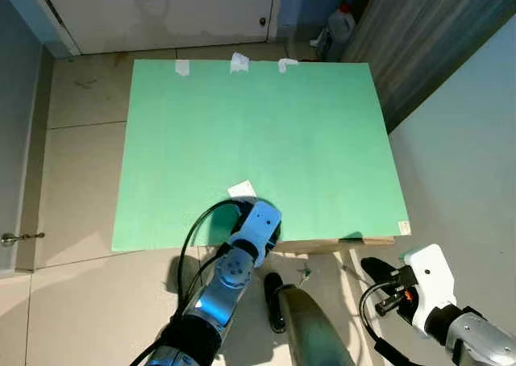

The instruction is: Hang keys on a hook

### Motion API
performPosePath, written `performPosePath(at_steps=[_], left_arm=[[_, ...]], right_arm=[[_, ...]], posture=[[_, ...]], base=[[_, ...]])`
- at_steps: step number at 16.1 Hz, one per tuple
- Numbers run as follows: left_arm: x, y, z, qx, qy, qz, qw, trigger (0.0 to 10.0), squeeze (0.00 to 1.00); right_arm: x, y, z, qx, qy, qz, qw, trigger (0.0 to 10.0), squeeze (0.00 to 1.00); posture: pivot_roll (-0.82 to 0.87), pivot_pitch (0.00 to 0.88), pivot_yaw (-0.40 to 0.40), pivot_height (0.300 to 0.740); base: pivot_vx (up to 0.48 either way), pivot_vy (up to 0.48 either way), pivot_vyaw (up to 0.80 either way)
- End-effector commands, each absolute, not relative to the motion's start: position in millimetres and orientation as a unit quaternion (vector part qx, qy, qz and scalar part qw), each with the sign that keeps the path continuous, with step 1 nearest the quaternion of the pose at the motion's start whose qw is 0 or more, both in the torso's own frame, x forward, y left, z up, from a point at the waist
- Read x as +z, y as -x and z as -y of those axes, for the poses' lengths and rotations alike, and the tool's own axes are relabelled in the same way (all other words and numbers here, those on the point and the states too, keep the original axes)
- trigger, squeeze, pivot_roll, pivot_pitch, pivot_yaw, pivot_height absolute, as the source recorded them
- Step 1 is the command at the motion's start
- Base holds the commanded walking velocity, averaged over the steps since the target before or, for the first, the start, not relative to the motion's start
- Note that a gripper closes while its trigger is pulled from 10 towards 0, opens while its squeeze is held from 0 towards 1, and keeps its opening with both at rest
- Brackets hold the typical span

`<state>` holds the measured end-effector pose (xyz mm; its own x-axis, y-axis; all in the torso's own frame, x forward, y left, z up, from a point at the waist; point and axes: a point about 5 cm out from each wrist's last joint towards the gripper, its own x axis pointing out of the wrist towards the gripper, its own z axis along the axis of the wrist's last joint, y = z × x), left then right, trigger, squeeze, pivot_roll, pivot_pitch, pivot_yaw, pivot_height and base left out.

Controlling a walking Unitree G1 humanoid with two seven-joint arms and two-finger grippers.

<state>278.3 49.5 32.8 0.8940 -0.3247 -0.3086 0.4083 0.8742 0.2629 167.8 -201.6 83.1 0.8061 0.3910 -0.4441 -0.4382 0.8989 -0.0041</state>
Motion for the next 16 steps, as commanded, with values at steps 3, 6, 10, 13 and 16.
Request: performPosePath(at_steps=[3, 6, 10, 13, 16], left_arm=[[23.4, -259.7, -39.1, -0.186, -0.157, -0.147, 0.959, 10.0, 0.0], [22.6, -256.3, -40.1, -0.178, -0.149, -0.154, 0.961, 10.0, 0.0], [20.8, -255.1, -38.1, -0.178, -0.141, -0.163, 0.96, 10.0, 0.0], [17.6, -257.3, -39.5, -0.174, -0.126, -0.178, 0.96, 10.0, 0.0], [18.6, -259.3, -37.1, -0.178, -0.127, -0.177, 0.96, 10.0, 0.0]], right_arm=[[78.6, -160.9, 202.1, 0.224, 0.052, -0.239, 0.943, 10.0, 0.0], [78.4, -161.5, 201.2, 0.228, 0.052, -0.239, 0.943, 10.0, 0.0], [78.9, -160.7, 201.7, 0.228, 0.052, -0.241, 0.942, 10.0, 0.0], [81.1, -159.6, 202.3, 0.231, 0.048, -0.24, 0.942, 10.0, 0.0], [83.9, -153.2, 200.0, 0.266, 0.032, -0.248, 0.931, 10.0, 0.0]], posture=[[-0.4, 0.322, -0.105, 0.74], [-0.4, 0.325, -0.107, 0.74], [-0.41, 0.331, -0.111, 0.74], [-0.42, 0.334, -0.113, 0.74], [-0.42, 0.338, -0.115, 0.74]], base=[[0.0, 0.0, 0.0], [0.0, 0.0, 0.0], [0.0, 0.0, 0.0], [0.0, 0.0, 0.0], [0.0, 0.0, 0.0]])
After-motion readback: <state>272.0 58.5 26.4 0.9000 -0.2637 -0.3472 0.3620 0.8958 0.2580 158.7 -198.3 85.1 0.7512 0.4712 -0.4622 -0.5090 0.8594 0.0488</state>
